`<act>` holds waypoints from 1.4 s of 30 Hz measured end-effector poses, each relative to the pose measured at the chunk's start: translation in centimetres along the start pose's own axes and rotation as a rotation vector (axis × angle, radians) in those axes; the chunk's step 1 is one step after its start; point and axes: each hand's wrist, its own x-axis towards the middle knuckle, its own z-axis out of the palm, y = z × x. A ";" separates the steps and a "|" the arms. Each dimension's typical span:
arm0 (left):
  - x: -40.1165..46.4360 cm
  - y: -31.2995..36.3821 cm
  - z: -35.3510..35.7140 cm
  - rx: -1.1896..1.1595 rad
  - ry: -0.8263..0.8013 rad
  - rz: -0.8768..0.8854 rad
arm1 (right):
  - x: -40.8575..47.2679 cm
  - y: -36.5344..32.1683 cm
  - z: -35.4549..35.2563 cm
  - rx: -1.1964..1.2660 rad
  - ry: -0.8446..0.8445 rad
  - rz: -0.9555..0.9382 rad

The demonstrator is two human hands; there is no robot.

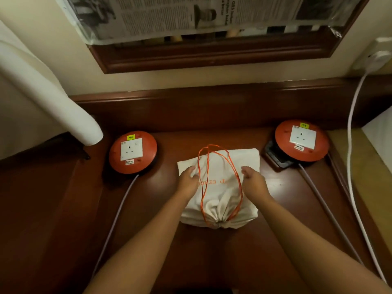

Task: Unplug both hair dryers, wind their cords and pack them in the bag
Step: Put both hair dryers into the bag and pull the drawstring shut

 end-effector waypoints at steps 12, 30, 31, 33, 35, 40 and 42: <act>-2.7 -6.4 -1.3 -0.737 0.022 -0.592 | -2.2 5.0 0.7 0.553 -0.098 0.330; 4.4 -4.7 -2.6 -0.704 0.060 -0.404 | 6.6 0.3 3.1 0.518 0.006 0.106; 4.8 -4.5 -2.7 -0.704 0.061 -0.394 | 7.1 0.0 3.2 0.521 0.008 0.104; 5.6 -4.0 -3.1 -0.698 0.066 -0.372 | 8.0 -0.6 3.3 0.525 0.020 0.096; 6.2 -3.7 -3.3 -0.688 0.066 -0.358 | 8.9 -1.0 3.5 0.529 0.029 0.096; 7.1 -3.1 -4.1 -0.659 0.046 -0.343 | 10.1 -1.4 4.1 0.541 0.027 0.128; 7.3 -3.0 -4.3 -0.645 0.033 -0.332 | 10.3 -1.4 4.3 0.551 0.036 0.125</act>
